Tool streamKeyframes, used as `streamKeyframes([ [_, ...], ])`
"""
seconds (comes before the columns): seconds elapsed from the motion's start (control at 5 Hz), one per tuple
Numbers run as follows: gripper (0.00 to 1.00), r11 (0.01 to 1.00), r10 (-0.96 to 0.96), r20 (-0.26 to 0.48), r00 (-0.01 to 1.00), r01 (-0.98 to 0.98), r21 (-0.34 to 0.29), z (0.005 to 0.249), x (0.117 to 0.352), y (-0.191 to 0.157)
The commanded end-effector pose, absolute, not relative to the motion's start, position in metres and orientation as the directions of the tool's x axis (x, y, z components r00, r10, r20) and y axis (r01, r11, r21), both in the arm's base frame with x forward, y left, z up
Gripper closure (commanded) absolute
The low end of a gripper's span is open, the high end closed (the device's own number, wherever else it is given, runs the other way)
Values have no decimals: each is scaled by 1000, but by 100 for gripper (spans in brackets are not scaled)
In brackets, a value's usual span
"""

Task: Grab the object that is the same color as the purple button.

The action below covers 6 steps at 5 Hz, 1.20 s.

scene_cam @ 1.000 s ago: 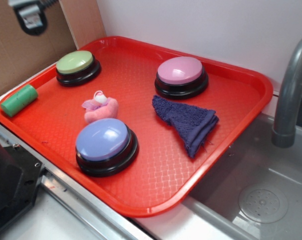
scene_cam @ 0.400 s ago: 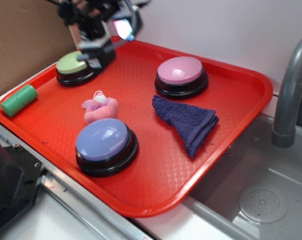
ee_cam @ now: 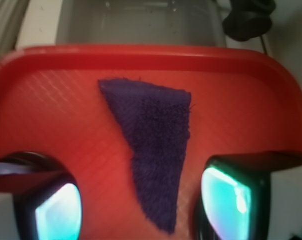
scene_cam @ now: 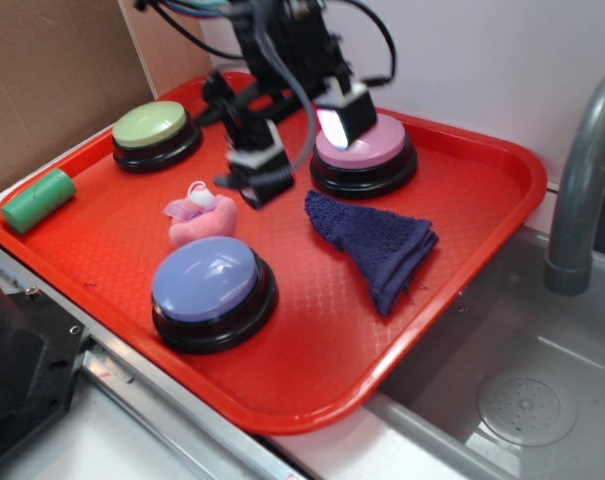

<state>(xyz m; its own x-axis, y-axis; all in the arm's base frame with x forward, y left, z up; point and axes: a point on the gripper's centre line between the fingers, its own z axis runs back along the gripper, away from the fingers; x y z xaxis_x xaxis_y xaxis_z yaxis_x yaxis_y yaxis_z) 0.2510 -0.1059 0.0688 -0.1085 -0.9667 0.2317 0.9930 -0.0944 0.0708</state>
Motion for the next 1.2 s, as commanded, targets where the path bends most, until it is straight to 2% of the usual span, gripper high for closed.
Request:
streamKeyframes([
  [0.0,0,-157,-958,230,-173,984,89,56,251,-132],
  [0.2,0,-132,-964,217,-151,986,101,53,253,-128],
  [0.6,0,-182,-945,252,-208,976,123,43,259,-124],
  [0.8,0,-169,-952,237,-194,978,120,36,262,-119],
  [1.0,14,-185,-952,226,-207,976,114,33,262,-120],
])
